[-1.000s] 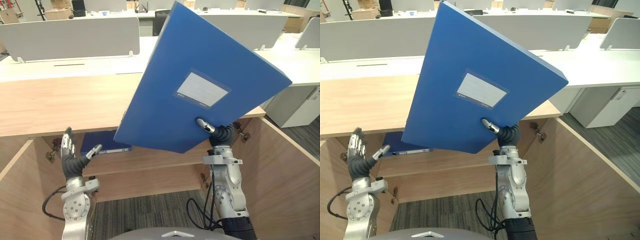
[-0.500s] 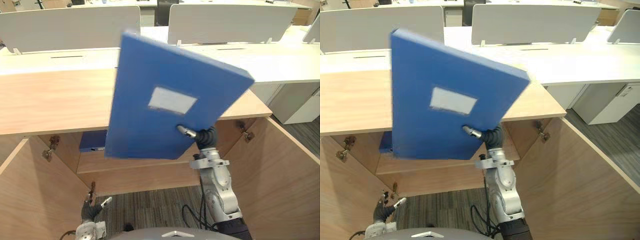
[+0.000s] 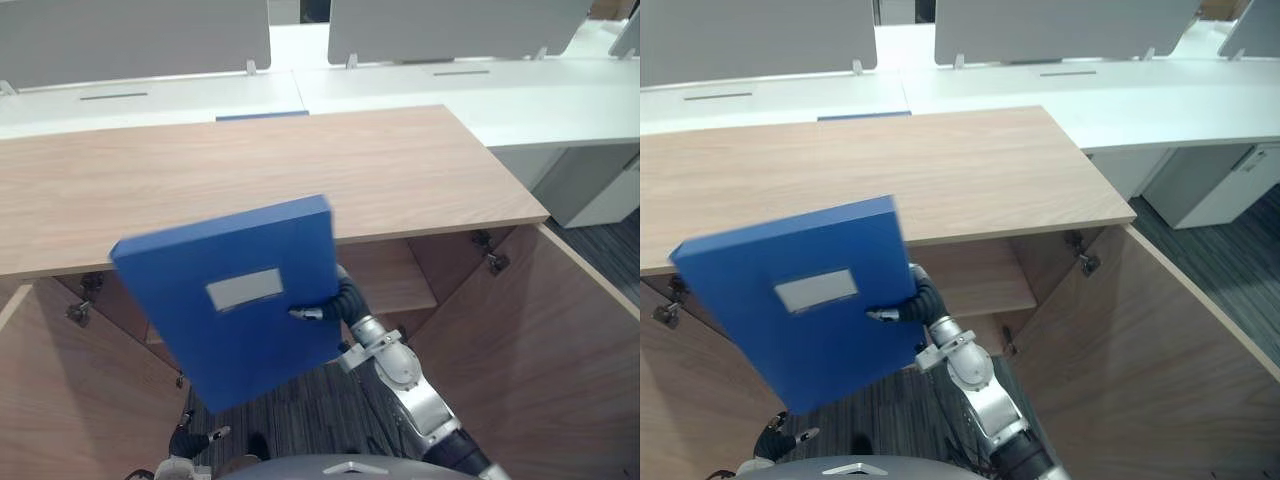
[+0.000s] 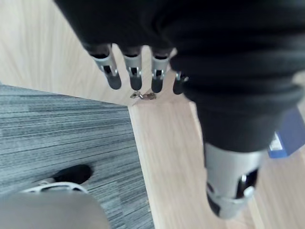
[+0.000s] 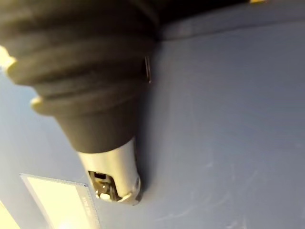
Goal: Walk over to the cabinet, pick up the folder, carry it to the office cabinet, place the folder inside the office cabinet, then close the office cabinet door
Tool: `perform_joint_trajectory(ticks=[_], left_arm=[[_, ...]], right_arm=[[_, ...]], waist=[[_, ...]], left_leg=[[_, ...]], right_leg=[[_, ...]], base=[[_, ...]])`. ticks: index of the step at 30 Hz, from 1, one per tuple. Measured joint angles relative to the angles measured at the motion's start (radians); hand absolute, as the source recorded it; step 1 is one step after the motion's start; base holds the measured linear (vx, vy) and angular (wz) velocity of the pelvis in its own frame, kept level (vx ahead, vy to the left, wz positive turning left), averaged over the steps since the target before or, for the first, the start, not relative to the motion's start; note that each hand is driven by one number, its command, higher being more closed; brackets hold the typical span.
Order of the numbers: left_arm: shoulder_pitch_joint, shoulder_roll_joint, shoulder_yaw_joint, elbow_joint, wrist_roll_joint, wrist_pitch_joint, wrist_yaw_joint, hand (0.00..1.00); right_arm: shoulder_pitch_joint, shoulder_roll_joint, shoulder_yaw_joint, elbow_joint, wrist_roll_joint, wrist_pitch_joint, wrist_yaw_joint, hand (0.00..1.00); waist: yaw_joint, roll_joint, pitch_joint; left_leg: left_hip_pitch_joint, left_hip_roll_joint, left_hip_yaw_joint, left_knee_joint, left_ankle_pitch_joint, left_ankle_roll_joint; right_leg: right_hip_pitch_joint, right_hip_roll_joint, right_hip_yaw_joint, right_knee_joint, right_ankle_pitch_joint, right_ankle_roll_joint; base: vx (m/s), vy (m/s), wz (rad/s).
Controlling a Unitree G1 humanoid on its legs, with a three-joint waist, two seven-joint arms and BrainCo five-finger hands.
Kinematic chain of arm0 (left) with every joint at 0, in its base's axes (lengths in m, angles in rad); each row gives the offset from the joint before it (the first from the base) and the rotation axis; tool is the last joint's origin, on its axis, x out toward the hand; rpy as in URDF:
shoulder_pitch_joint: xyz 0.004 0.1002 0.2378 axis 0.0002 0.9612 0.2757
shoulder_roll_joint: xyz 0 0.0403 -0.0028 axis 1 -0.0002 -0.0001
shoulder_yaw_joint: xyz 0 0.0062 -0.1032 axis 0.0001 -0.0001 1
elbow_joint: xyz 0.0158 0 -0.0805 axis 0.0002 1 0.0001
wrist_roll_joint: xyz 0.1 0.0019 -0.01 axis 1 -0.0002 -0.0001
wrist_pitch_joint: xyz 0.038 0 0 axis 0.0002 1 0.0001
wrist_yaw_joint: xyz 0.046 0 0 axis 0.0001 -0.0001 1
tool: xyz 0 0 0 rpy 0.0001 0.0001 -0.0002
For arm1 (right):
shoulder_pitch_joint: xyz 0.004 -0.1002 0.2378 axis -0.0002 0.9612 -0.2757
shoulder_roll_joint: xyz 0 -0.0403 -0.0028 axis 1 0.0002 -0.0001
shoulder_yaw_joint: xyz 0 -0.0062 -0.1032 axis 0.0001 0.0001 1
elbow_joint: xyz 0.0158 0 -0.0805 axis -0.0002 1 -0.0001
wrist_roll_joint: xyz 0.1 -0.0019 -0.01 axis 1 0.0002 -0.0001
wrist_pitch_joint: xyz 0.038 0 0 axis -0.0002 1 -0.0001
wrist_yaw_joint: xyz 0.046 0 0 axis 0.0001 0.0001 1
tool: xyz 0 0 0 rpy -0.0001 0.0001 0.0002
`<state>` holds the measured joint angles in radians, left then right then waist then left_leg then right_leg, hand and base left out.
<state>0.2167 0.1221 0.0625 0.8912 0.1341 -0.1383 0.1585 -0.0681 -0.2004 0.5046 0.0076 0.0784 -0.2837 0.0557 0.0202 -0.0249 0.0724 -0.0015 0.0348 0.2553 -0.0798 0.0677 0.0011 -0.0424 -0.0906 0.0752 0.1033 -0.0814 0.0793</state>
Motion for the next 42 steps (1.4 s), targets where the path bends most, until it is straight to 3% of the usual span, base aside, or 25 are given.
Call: perform_joint_trajectory(ticks=[3, 8, 16, 18, 20, 21, 23, 31, 34, 42], left_arm=[[-0.078, 0.023, -0.019, 0.001, 0.007, 0.0, 0.0, 0.0], [-0.186, 0.035, -0.027, -0.004, 0.005, -0.001, 0.002, 0.0], [-0.253, 0.054, -0.027, -0.093, -0.019, -0.001, 0.005, 0.0], [-0.229, 0.05, -0.033, -0.262, -0.025, 0.008, 0.009, 0.0], [-0.111, 0.03, -0.063, -0.665, -0.034, 0.002, -0.003, 0.0], [-0.078, 0.021, -0.058, -0.74, -0.035, 0.001, -0.011, 0.0], [0.039, 0.001, -0.04, -0.949, -0.034, -0.008, -0.07, 0.0], [0.058, -0.05, 0.018, -1.202, -0.047, -0.021, -0.108, 0.0], [0.051, -0.068, 0.027, -1.28, -0.076, -0.025, -0.11, 0.0], [0.048, -0.069, 0.052, -1.364, -0.18, -0.038, -0.123, 0.0]], right_arm=[[-0.086, -0.01, 0.015, 0.047, -0.075, 0.01, -0.002, 1.0], [-0.204, -0.053, 0.05, 0.099, -0.139, 0.03, -0.018, 1.0], [-0.226, -0.086, -0.039, 0.073, -0.161, 0.034, -0.087, 1.0], [-0.224, -0.087, -0.081, 0.012, -0.161, 0.045, -0.097, 1.0], [-0.192, -0.082, -0.182, -0.101, -0.154, 0.046, -0.112, 1.0], [-0.186, -0.079, -0.218, -0.121, -0.149, 0.046, -0.112, 1.0], [-0.184, -0.078, -0.333, -0.162, -0.102, 0.047, -0.136, 1.0], [-0.267, -0.051, -0.499, -0.175, 0.099, 0.048, -0.168, 1.0], [-0.32, -0.046, -0.573, -0.175, 0.193, 0.048, -0.174, 1.0], [-0.424, -0.058, -0.751, -0.088, 0.408, 0.043, -0.236, 1.0]], waist=[[0.006, -0.012, 0.102], [0.004, 0.009, 0.236], [-0.003, 0.025, 0.326], [0.009, 0.029, 0.345], [0.015, 0.043, 0.355], [0.021, 0.045, 0.359], [0.043, 0.058, 0.375], [0.087, 0.065, 0.382], [0.09, 0.072, 0.411], [0.09, 0.072, 0.411]], left_leg=[[-0.124, 0.017, -0.004, 0.164, -0.05, 0.011], [-0.37, 0.074, -0.015, 0.497, -0.18, 0.021], [-0.668, 0.1, -0.068, 0.774, -0.273, 0.024], [-0.732, 0.103, -0.079, 0.823, -0.282, 0.023], [-0.832, 0.1, -0.109, 0.889, -0.295, 0.026], [-0.85, 0.101, -0.114, 0.904, -0.301, 0.025], [-0.894, 0.105, -0.122, 0.953, -0.322, 0.026], [-1.07, 0.101, -0.157, 1.065, -0.345, 0.029], [-1.085, 0.103, -0.172, 1.082, -0.35, 0.02], [-1.158, 0.115, -0.195, 1.111, -0.349, 0.009]], right_leg=[[-0.081, 0.005, 0.005, 0.081, -0.004, -0.002], [-0.293, 0.026, 0.016, 0.326, -0.088, 0.008], [-0.574, 0.021, -0.007, 0.621, -0.2, 0.013], [-0.634, 0.015, -0.011, 0.675, -0.221, 0.003], [-0.715, 0.005, -0.036, 0.743, -0.25, 0.002], [-0.729, 0.005, -0.038, 0.756, -0.257, 0.0], [-0.767, 0.001, -0.045, 0.802, -0.281, 0.001], [-0.931, -0.012, -0.064, 0.944, -0.342, 0.001], [-0.943, -0.01, -0.073, 0.97, -0.355, -0.003], [-1.007, 0.002, -0.091, 1.002, -0.361, -0.014]], base=[[-0.04, -0.029, -0.06], [-0.11, -0.007, -0.05], [-0.12, 0.025, 0.15], [-0.08, 0.008, 0.16], [-0.09, 0.007, 0.3], [-0.04, 0.009, 0.18], [-0.02, 0.001, 0.09], [0.02, -0.054, 0.11], [-0.02, -0.107, 0.07], [-0.04, -0.09, 0.0]])
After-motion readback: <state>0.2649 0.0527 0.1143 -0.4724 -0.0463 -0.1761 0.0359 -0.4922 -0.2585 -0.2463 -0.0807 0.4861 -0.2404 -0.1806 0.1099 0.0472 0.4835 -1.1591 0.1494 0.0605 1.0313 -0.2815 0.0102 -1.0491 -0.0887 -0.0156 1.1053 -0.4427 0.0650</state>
